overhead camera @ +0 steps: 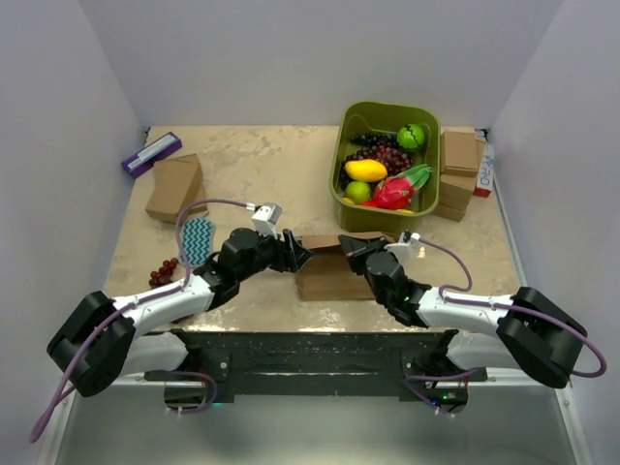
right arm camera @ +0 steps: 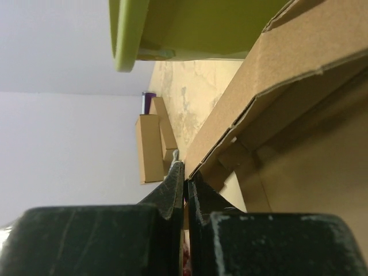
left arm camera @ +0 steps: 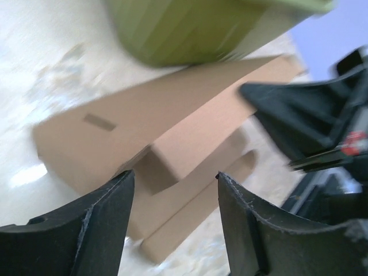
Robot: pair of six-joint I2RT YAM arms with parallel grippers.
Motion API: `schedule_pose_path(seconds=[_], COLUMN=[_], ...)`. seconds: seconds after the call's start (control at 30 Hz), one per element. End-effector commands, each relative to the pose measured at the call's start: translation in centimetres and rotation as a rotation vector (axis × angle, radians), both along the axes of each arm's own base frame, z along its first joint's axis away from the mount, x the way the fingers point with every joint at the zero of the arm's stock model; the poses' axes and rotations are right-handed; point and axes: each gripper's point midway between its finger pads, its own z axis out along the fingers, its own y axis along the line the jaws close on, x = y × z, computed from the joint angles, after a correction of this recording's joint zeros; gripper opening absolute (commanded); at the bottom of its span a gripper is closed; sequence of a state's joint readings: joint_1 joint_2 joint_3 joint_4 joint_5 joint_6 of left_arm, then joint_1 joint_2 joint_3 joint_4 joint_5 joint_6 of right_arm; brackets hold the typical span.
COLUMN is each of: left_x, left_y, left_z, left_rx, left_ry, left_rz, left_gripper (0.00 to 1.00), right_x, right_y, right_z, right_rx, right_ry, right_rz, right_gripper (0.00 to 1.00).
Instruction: Fold the paper box
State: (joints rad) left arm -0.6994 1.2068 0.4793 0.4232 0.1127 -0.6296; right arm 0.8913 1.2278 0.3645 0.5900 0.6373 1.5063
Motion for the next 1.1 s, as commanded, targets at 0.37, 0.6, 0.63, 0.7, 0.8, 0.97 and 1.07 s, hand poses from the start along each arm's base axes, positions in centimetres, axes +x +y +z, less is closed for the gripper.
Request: schedule_pose_path(seconds=[0.37,0.6,0.63,0.7,0.8,0.97,1.07], left_x=[3.0,3.6,4.0,4.6,5.8,7.3,8.2], left_y=[4.8,5.9,6.4,6.6,7.4,7.6,7.4], left_z=[-2.3,-2.1,-2.0,-1.6,-1.3,-0.9,-0.4], left_rx=[0.312,0.306,0.326,0.348,0.407,0.449,0.457], left_ry=[-0.086,-0.106,-0.117,-0.140,-0.165,-0.202,-0.234], left_rz=[0.175,0.251,0.280,0.293,0.347,0.369,0.380], left_gripper=[0.69,0.61,0.57,0.54,0.48,0.47,0.46], right_x=[0.1,0.3,0.3,0.2,0.2,0.1,0.1], right_y=[-1.2,-0.9,-0.8,-0.7,-0.8,-0.9,-0.7], right_z=[-2.3,-2.1,-2.1,-2.1,-2.2,-2.4,-2.4], right_rx=[-0.109,-0.103,-0.100,-0.103,-0.106,-0.116,-0.118], right_ry=[0.054,0.053,0.052,0.051,0.052,0.058,0.058], right_rz=[-0.045,-0.040,-0.037,-0.031,-0.029,-0.032,-0.022], right_gripper=[0.00,0.00,0.00,0.00,0.00,0.00,0.00])
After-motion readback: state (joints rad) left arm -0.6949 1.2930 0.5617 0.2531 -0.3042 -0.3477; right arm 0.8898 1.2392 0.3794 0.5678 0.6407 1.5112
